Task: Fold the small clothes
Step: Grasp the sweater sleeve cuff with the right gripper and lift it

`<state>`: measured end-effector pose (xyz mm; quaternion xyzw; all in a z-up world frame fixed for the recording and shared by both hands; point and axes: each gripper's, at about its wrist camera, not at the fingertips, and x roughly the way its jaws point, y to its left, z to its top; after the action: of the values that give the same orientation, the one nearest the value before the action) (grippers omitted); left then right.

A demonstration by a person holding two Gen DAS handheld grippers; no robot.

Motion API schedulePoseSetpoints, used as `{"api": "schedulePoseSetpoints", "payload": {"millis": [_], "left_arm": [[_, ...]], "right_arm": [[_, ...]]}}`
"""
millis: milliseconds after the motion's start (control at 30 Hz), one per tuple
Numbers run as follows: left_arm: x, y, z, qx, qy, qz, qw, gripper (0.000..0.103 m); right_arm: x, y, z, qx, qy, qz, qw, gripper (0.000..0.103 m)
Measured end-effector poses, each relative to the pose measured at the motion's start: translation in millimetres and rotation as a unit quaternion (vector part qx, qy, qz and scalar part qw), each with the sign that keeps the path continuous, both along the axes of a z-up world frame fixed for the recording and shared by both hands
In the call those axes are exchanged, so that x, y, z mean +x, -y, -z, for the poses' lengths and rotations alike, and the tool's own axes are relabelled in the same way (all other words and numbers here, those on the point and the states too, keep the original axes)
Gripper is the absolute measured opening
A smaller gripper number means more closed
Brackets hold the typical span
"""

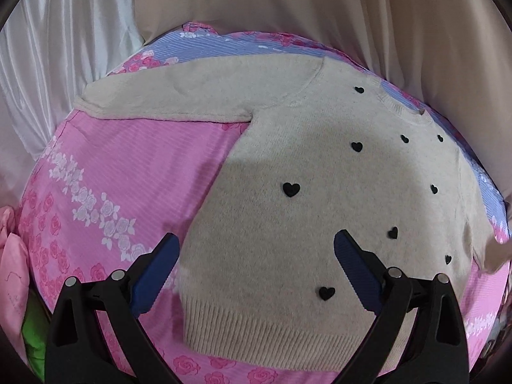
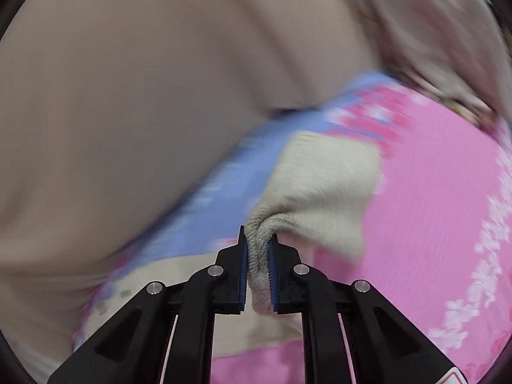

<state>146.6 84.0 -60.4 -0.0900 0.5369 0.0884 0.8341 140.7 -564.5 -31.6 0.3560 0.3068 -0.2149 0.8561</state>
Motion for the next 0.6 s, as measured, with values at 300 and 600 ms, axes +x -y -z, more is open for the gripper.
{"api": "schedulePoseSetpoints", "payload": {"millis": [300,600], "left_arm": [[7.4,-41.3,7.8,-0.046,0.014,-0.037,0.9981,0.095],[3.5,-95.7,18.2,-0.053,0.019,-0.085,0.9948,0.095]], "right_arm": [[142.5,-224.0,-26.7,0.014,0.019,-0.271,0.962,0.011],[198.6,-418.8,79.8,-0.037,-0.117,-0.434,0.892,0.018]]}}
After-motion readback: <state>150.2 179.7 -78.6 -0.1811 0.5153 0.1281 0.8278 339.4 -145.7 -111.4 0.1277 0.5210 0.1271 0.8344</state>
